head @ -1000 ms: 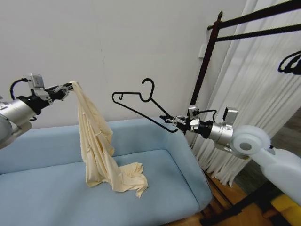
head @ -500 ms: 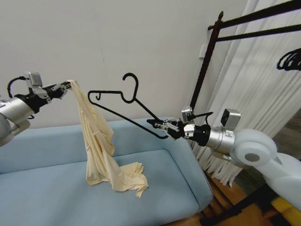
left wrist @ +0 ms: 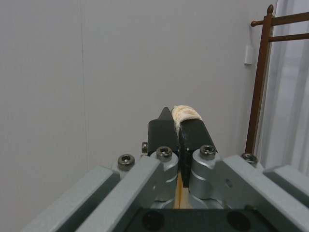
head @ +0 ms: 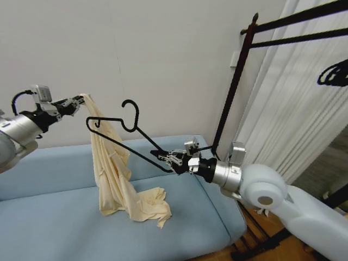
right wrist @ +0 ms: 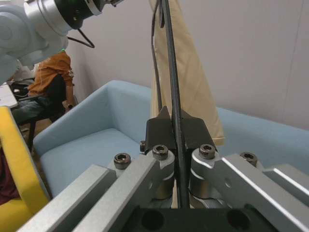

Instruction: Pick up the clothes from the sofa and hang them on the clothes hanger.

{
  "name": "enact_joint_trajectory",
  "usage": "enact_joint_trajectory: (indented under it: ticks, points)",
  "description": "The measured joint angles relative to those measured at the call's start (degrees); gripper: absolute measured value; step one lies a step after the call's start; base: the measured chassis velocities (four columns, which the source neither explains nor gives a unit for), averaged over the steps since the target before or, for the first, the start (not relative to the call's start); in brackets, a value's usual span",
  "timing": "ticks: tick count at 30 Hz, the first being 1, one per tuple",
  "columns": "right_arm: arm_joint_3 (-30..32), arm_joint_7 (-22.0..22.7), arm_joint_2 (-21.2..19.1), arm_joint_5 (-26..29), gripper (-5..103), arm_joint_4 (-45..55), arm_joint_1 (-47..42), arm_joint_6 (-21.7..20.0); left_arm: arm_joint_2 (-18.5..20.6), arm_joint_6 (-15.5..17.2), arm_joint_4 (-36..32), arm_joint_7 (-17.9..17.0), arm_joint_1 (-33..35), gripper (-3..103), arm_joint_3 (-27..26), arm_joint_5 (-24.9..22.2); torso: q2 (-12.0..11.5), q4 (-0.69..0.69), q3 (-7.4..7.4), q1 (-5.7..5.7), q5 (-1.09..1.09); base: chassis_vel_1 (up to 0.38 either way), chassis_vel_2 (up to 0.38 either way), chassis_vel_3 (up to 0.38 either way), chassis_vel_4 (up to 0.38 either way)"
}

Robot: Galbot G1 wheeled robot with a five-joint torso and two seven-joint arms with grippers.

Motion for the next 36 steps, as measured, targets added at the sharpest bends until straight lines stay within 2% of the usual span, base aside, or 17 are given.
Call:
enact_joint_trajectory:
  ticks: [12, 18, 21, 24, 27, 36]
  points:
    - [1.1, 1.37, -1.77, -1.05, 2, -0.41, -0.43, -0.37, -0.3, 0.07, -0.44, 0.06, -0.01, 1, -0.02, 0.36, 0.0, -0.01, 0.0, 0.0, 0.0, 0.0, 0.0, 0.0, 0.0]
    - [1.34, 5.3, -1.07, -0.96, 2, 0.26, 0.23, -2.0, -0.63, 0.2, -1.05, 0.07, 0.12, 1, -0.02, 0.72, 0.0, -0.01, 0.0, 0.0, 0.0, 0.0, 0.0, 0.0, 0.0]
    - [2.14, 8.82, -0.76, -0.12, 2, 1.29, 0.77, -4.34, -0.84, 0.21, -1.28, 0.06, 0.35, 1, -0.03, 1.36, 0.0, 0.01, 0.0, -0.01, 0.0, 0.0, 0.0, 0.0, 0.0]
    - [2.66, 10.8, -1.09, 0.48, 2, 2.13, 0.71, -5.15, -1.0, 0.21, -1.37, 0.04, 0.58, 1, -0.02, 1.67, 0.0, 0.0, 0.0, 0.0, 0.0, 0.0, 0.0, 0.0, 0.0]
    - [3.42, 14.71, -1.39, 2.44, 2, 3.88, 0.54, -6.35, -1.39, 0.22, -1.4, -0.43, 0.59, 1, 0.31, 2.08, 0.0, -0.01, 0.0, 0.0, 0.0, 0.0, 0.0, 0.0, 0.0]
    - [2.08, 18.15, 0.37, 2.99, 2, 5.21, 0.82, -8.27, -1.97, 0.2, -2.04, -2.11, 0.25, 1, 0.91, 2.3, 0.0, -0.01, 0.0, 0.0, 0.0, 0.0, 0.0, 0.0, 0.0]
